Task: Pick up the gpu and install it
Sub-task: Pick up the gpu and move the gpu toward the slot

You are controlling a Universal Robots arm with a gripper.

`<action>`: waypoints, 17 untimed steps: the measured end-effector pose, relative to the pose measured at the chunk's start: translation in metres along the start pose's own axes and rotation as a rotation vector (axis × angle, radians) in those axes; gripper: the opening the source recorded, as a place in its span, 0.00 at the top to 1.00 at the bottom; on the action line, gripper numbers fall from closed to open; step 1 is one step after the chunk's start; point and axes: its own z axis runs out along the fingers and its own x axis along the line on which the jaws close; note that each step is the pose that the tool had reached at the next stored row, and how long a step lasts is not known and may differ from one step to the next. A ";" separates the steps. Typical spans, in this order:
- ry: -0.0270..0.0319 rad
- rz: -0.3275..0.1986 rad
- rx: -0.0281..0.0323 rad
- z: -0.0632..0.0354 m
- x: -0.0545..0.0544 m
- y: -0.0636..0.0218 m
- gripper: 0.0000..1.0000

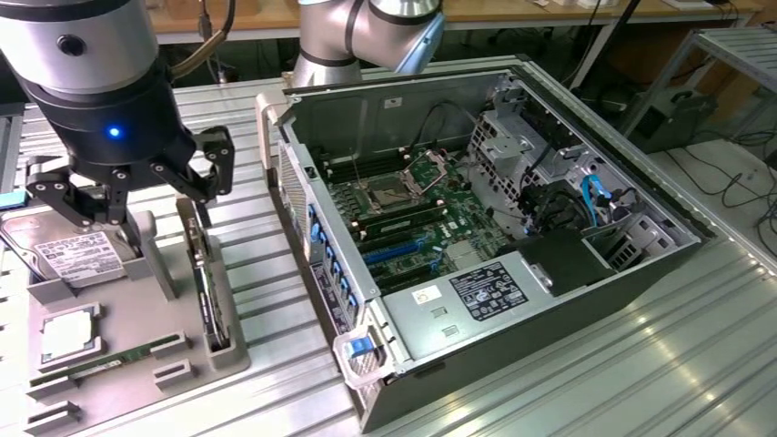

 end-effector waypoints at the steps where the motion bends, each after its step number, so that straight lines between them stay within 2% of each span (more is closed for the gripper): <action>1: 0.0000 0.000 0.0000 0.0009 0.000 -0.0001 0.34; 17: 0.0000 0.000 0.0001 0.0076 0.000 -0.0004 0.34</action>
